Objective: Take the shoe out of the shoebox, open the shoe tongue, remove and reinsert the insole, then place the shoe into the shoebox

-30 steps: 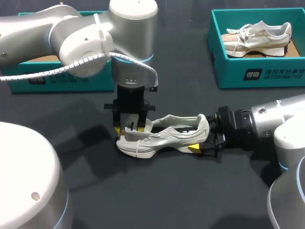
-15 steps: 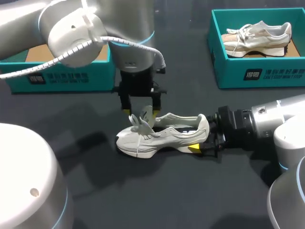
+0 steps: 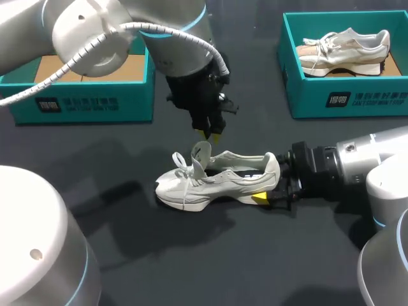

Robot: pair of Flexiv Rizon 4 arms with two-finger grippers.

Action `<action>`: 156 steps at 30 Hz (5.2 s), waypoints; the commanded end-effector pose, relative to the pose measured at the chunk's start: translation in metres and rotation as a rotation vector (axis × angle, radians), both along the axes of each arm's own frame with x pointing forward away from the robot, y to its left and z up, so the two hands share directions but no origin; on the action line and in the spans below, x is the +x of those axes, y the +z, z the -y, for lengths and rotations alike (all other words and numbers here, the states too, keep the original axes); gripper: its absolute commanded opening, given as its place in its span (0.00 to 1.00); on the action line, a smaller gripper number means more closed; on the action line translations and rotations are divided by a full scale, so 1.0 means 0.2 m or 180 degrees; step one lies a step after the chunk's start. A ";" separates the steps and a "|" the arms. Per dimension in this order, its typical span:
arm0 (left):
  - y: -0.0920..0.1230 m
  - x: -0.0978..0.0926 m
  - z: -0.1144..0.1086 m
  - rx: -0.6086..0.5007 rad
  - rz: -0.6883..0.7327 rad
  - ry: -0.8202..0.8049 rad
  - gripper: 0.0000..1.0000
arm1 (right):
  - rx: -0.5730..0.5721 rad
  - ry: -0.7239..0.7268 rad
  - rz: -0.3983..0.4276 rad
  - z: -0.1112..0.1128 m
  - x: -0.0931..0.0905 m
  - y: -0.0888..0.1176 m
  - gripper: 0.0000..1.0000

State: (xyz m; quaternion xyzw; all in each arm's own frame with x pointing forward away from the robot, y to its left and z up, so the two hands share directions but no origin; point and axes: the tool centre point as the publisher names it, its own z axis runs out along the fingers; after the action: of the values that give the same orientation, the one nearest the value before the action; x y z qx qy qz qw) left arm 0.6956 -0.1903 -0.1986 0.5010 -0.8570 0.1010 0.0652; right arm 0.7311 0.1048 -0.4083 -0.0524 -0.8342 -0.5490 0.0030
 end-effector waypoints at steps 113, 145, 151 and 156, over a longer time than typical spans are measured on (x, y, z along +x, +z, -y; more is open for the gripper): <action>-0.90 0.09 0.16 0.0088 0.0143 -0.3262 0.00 | -0.0017 -0.0004 -0.0003 0.00 0.00 0.00 0.00; -1.19 0.09 0.23 0.0509 0.0582 -0.3240 0.38 | -0.0017 -0.0004 -0.0003 0.00 0.00 0.00 0.00; -1.24 0.19 0.22 0.0617 0.0549 -0.3074 0.35 | -0.0017 -0.0004 -0.0003 0.00 0.00 0.00 0.00; -1.25 0.25 0.19 0.0654 0.0540 -0.2963 0.08 | -0.0017 -0.0004 -0.0003 0.00 0.00 0.00 0.00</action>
State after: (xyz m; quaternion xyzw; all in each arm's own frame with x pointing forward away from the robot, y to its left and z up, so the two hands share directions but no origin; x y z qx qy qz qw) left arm 0.7196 -0.2232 -0.3980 0.0555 -0.9982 0.0181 -0.0153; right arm 0.7338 0.1035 -0.4103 -0.0531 -0.8341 -0.5491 0.0019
